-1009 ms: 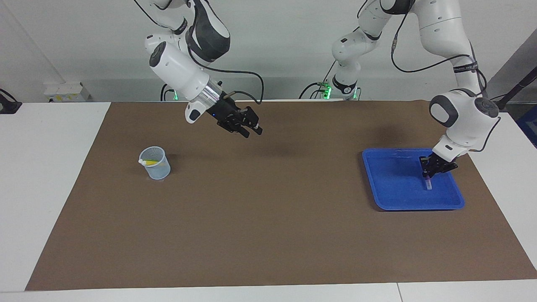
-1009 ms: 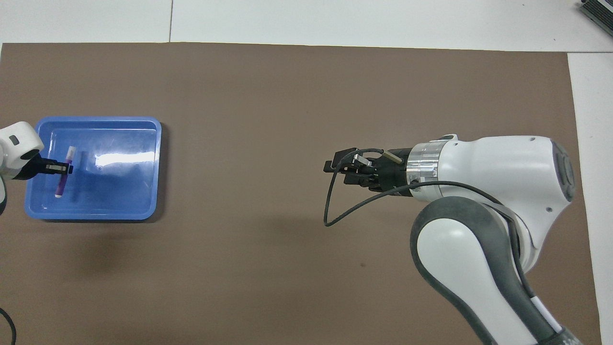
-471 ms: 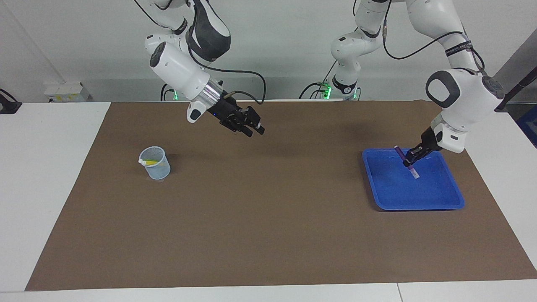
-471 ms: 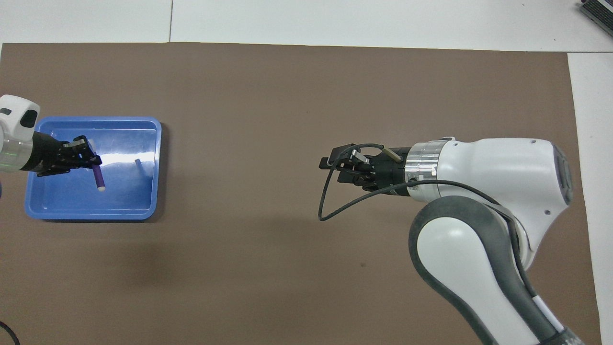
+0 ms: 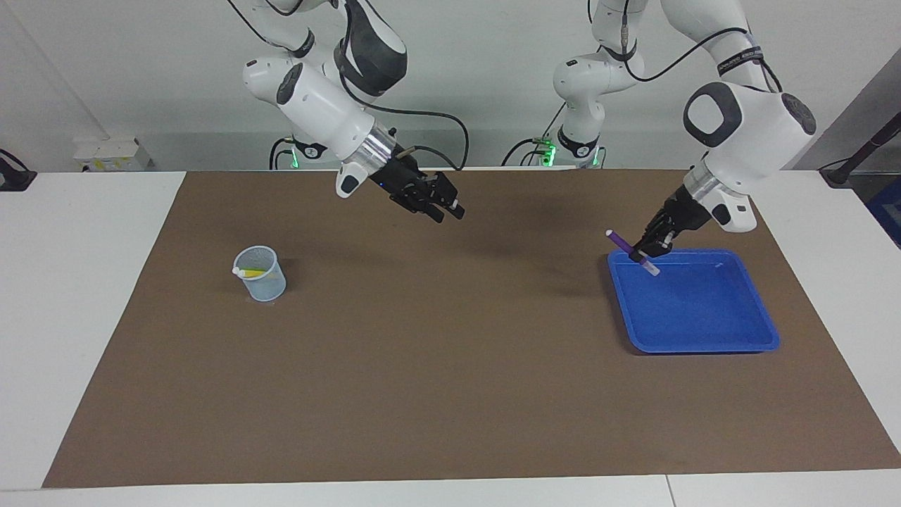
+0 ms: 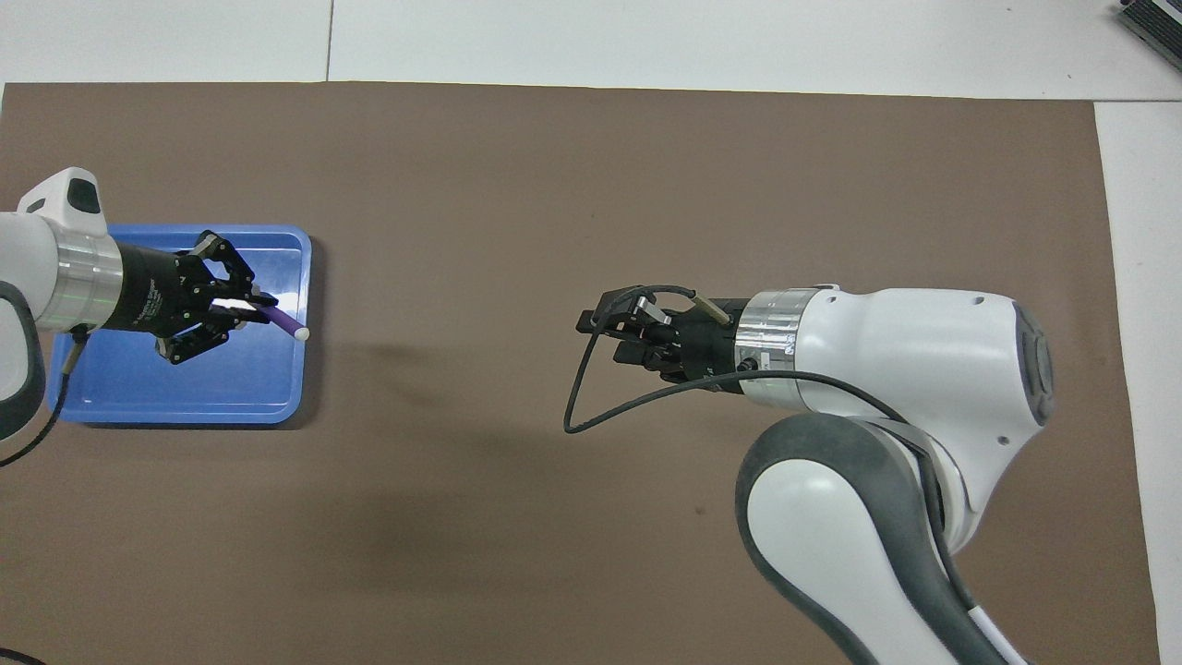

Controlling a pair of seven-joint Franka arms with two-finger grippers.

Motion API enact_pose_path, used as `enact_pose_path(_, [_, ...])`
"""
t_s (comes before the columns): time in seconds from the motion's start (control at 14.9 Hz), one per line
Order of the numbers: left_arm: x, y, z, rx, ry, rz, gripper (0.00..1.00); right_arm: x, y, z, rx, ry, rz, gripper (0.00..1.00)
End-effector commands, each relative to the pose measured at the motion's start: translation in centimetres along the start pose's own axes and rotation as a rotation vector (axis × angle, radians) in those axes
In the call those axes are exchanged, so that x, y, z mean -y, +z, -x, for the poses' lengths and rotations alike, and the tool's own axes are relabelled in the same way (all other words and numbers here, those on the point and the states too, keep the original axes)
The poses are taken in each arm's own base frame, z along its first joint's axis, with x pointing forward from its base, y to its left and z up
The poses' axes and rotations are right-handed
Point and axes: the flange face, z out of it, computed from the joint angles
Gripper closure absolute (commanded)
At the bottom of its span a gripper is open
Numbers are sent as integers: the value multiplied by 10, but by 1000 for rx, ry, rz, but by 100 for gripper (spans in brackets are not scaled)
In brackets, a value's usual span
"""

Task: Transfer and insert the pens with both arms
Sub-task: 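Grasp the free end of the purple pen with the right gripper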

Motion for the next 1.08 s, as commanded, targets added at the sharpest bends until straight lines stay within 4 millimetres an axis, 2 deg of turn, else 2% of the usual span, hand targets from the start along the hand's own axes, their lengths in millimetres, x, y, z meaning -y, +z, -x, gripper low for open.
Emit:
enact_pose_path(0.0, [-2, -8, 41, 51, -167, 31, 100, 9, 14, 12, -31, 31, -43, 40])
enact_pose_path(0.2, [-3, -8, 70, 121, -312, 40, 100, 26, 26, 32, -69, 30, -78, 40])
enact_pose_path(0.4, [7, -2, 86, 204, -382, 44, 100, 50, 44, 61, -80, 34, -119, 40])
enact_pose_path(0.54, [13, -1, 91, 230, -401, 45, 100, 71, 49, 77, -70, 48, -149, 40])
enact_pose_path(0.74, [18, -3, 104, 261, -395, 8, 100, 87, 61, 84, -68, 45, -171, 40])
enact_pose_path(0.87, [21, -5, 108, 269, -396, -4, 100, 89, 75, 96, -51, 28, -159, 39])
enact_pose_path(1.01, [21, -8, 110, 269, -408, -2, 100, 91, 81, 96, -74, 23, -173, 39])
